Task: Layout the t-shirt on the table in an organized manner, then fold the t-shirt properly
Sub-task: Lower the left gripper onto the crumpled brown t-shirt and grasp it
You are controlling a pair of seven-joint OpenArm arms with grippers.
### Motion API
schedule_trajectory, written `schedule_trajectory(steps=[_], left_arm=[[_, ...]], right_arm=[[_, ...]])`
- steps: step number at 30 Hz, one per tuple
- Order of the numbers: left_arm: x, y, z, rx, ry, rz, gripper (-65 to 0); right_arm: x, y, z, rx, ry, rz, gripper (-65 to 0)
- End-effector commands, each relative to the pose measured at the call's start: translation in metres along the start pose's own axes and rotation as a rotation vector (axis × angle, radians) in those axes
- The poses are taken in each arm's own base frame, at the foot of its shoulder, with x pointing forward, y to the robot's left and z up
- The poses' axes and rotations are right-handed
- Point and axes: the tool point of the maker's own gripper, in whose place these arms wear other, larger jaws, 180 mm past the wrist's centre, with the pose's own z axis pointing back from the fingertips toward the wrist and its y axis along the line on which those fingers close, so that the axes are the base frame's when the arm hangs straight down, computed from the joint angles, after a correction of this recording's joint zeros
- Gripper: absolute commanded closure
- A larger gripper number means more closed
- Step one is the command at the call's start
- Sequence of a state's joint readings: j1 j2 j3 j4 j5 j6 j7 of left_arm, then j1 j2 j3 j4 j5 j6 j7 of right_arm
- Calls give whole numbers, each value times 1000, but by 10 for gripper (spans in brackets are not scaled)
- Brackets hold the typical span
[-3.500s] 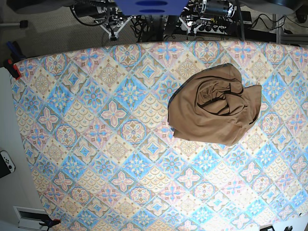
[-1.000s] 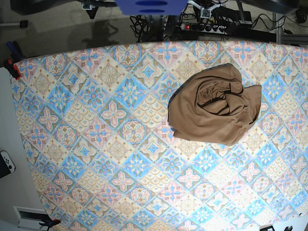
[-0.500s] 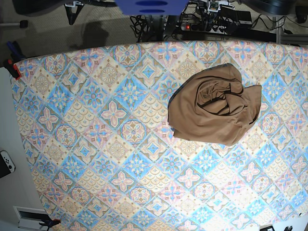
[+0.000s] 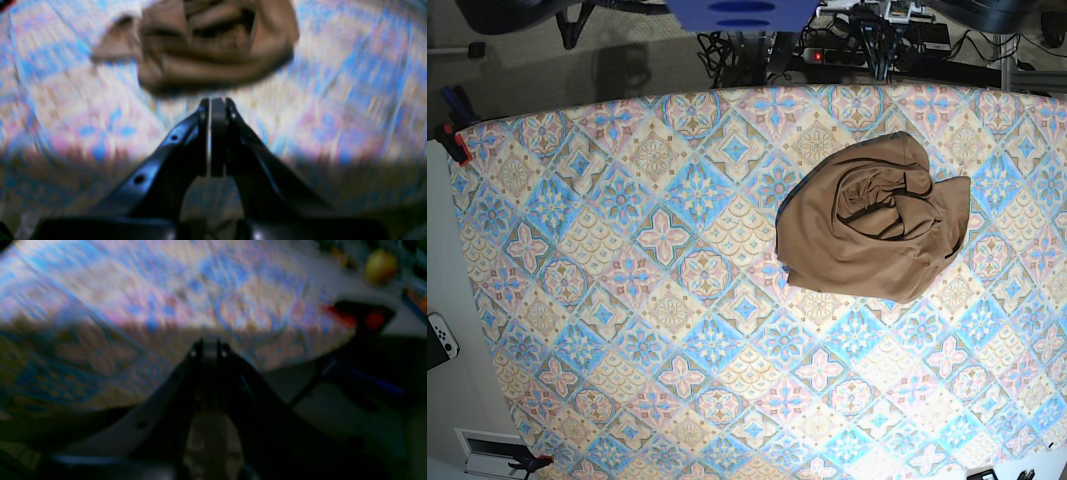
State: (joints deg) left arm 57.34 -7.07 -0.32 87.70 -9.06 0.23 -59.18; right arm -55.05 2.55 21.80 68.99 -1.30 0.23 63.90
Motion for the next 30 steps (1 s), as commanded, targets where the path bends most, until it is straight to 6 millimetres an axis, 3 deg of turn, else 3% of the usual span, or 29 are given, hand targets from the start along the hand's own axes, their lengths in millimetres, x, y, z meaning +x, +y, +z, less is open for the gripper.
schedule_trajectory(steps=[1,8,16,19,24,30], left_arm=[[16,0,2,-21,-39,-7,0],[53,-10,-23,-96,-38,-7,-1],[64,-28,-52,-184,167,-22,-5],[61,-27,-63,-164,212,43,-59],[44,1,-76,-78,328,116,-201],[38,35,-99,-7,403,65,-287]], right_arm=[[16,-6,2,-2,-47,12,-4],[60,-2,-13,39,-97,21,-5],[85,7,-51,69,-32,28,-10],[89,10,-61,76,3,33,-71],[87,11,-67,78,44,34,-242],[79,11,-66,77,85,36,-282]])
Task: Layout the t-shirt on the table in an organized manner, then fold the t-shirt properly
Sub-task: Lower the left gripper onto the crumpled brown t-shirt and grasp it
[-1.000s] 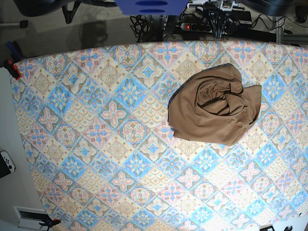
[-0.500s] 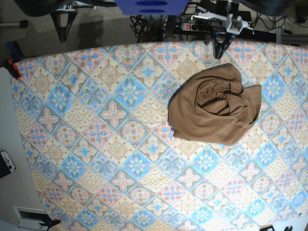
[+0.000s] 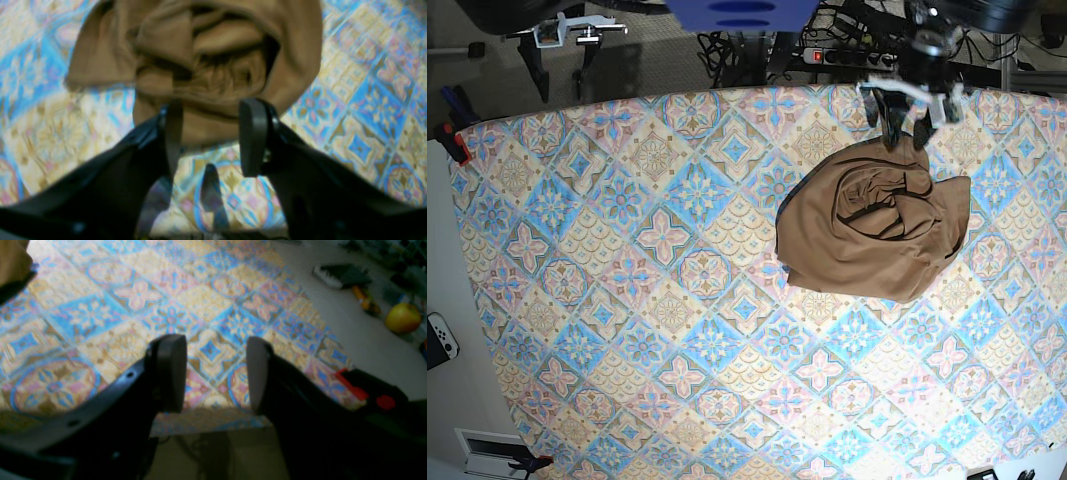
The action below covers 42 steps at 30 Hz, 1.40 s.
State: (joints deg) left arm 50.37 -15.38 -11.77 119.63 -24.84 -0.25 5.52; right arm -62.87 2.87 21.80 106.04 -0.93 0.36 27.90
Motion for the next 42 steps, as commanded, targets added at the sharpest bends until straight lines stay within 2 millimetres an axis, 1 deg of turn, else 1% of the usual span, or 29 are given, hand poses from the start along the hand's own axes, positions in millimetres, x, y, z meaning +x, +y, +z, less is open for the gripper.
schedule_trajectory(steps=[1,5,7,9,14,17,21,23,27,30,34,36,38,39,41,42], left_arm=[[9,6,-2,18,-9,-16,-291],[7,22,-17,39,103,-65,-294],[6,26,-23,31,161,-103,-294],[4,28,-27,32,208,-117,-294],[11,37,-39,31,296,-196,-294],[14,32,-47,13,325,-215,-294],[15,20,-57,-28,376,-314,-294],[15,21,-61,-12,395,-356,-294],[2,14,-69,-8,460,-446,-294],[-10,10,-69,-8,498,-503,-293],[-31,2,-70,-48,549,-558,-287],[-36,-1,-75,-75,567,-585,-256],[-47,3,-81,-76,604,-572,-173],[-52,4,-83,-68,614,-556,-114],[-56,3,-90,-60,620,-537,0],[-58,4,-91,-56,626,-534,0]], right_arm=[[7,-2,2,-2,-21,5,-282],[-5,-2,2,-3,46,5,-282],[-12,-2,2,-2,83,4,-282],[-17,3,2,7,109,-7,-282],[-23,11,2,26,143,-22,-282],[-26,17,0,39,158,-32,-281],[-18,16,-19,27,109,-37,-281],[-14,16,-26,23,87,-39,-281],[-10,16,-34,18,61,-41,-281],[-9,15,-34,17,59,-40,-281],[-9,15,-35,16,58,-39,-281],[-9,15,-35,16,58,-39,-281],[-10,15,-34,16,59,-39,-281],[-10,15,-34,16,59,-39,-281],[-8,15,-38,13,49,-40,-281],[-6,15,-41,12,40,-41,-281]])
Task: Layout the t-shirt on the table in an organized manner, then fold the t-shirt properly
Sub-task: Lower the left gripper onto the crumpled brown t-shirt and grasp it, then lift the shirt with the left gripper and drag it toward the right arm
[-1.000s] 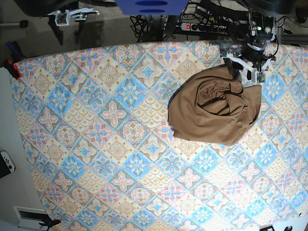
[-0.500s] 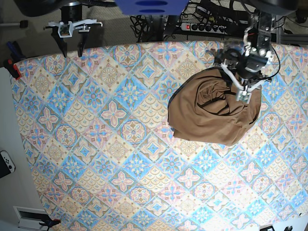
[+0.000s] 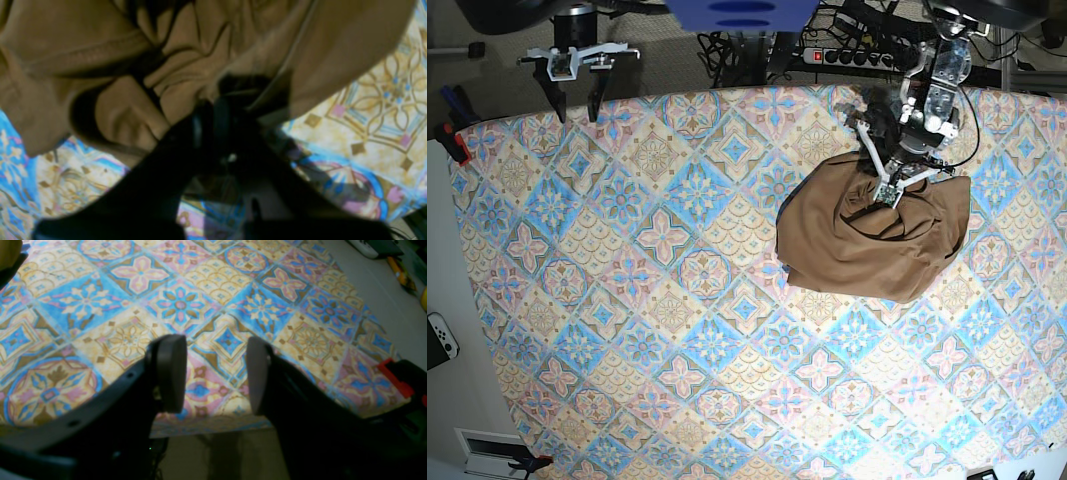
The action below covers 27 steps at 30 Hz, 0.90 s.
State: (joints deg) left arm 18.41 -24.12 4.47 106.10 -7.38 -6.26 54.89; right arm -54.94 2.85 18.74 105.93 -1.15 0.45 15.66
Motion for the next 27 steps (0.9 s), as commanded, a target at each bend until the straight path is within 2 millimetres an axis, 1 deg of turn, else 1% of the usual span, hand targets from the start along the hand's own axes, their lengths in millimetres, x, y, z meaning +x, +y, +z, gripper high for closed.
schedule_trajectory(steps=[1,3,5,8,10,12,13,14,15,17,18,20,23,25,27], left_arm=[[0,1,-2,0,4,2,0],[1,-4,-2,-8,3,2,0],[11,-11,5,-18,-33,3,0],[36,-23,22,-41,-124,9,0],[54,-32,40,-56,-200,12,0],[72,-43,54,-79,-267,24,0],[77,-50,56,-94,-280,25,0],[86,-56,58,-110,-303,15,0],[97,-65,59,-130,-325,-9,0],[108,-86,61,-177,-329,-63,0],[116,-99,64,-206,-343,-101,0],[139,-130,75,-271,-405,-163,0],[166,-161,91,-331,-485,-225,0],[189,-184,107,-379,-548,-257,0],[204,-206,118,-416,-550,-295,0]], right_arm=[[12,-4,-3,-8,-50,4,-281],[14,-4,-5,-9,-59,3,-281],[14,-4,-5,-9,-59,3,-281],[13,-3,-5,-8,-57,2,-281],[13,-3,-5,-8,-56,2,-281],[13,-3,-5,-8,-56,2,-281],[13,-3,-5,-7,-56,1,-281],[13,-3,-5,-7,-56,1,-281],[13,-2,-5,-8,-55,0,-281],[12,-3,-5,-8,-54,0,-281],[12,-3,-5,-8,-54,0,-281],[12,-3,-5,-8,-54,0,-281],[12,-3,-5,-7,-52,1,-281],[12,-3,-5,-7,-52,1,-281],[11,-3,-5,-7,-51,1,-281]])
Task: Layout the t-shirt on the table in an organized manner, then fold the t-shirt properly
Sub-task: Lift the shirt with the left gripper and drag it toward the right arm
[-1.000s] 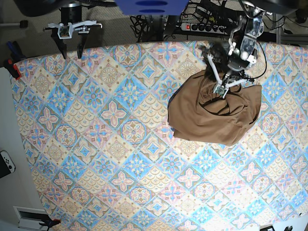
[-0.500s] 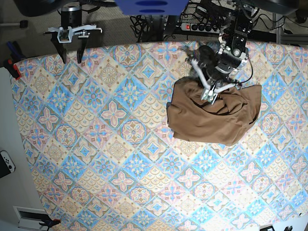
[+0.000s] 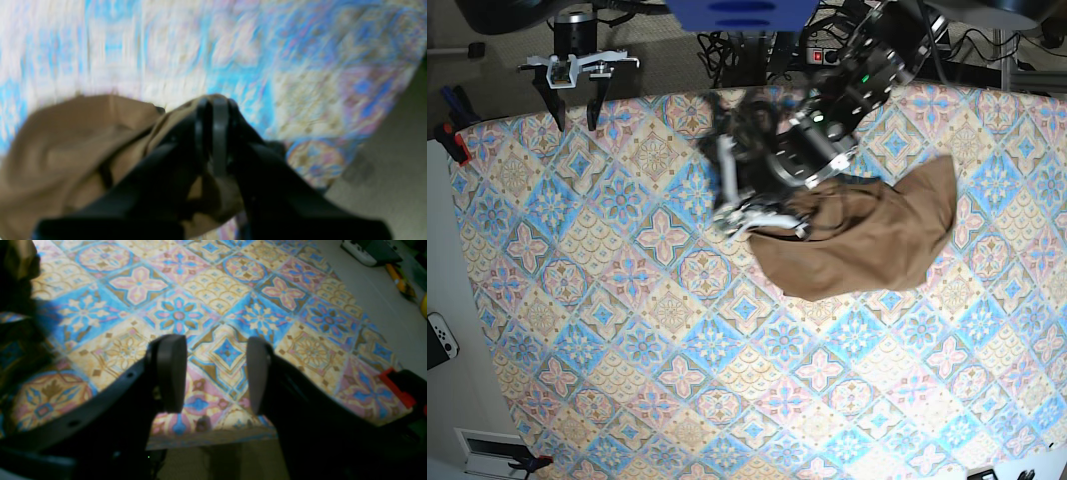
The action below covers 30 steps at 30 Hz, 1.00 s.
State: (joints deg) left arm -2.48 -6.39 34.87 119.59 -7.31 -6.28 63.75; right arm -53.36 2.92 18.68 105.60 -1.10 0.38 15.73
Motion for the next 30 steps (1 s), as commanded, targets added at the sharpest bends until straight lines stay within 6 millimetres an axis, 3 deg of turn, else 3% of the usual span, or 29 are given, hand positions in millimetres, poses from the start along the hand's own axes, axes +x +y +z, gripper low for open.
schedule_trajectory(steps=[1,7,12,13,15,17,20,24,30], left_arm=[[25,-10,-3,-28,-50,-20,0],[52,-61,-47,-143,-8,-113,0],[48,-71,-54,-168,20,-118,0],[44,-71,-54,-166,27,-113,-26],[31,-65,-54,-155,53,-115,-153],[22,-59,-45,-146,48,-130,-283],[16,-51,-24,-124,14,-149,-423],[-1,-41,2,-102,5,-173,-459],[-81,-29,15,-88,175,-146,-459]], right_arm=[[7,-2,3,-3,-28,4,-281],[7,-2,3,-3,-27,4,-281],[6,-2,4,-4,-22,3,-281],[5,-2,5,-3,-19,3,-281],[-1,-2,6,-5,-5,1,-281],[-5,-3,7,-6,7,0,-281],[-11,-3,8,-8,23,-2,-281],[-18,-3,10,-9,41,-3,-281],[-25,0,13,-38,60,-34,-281]])
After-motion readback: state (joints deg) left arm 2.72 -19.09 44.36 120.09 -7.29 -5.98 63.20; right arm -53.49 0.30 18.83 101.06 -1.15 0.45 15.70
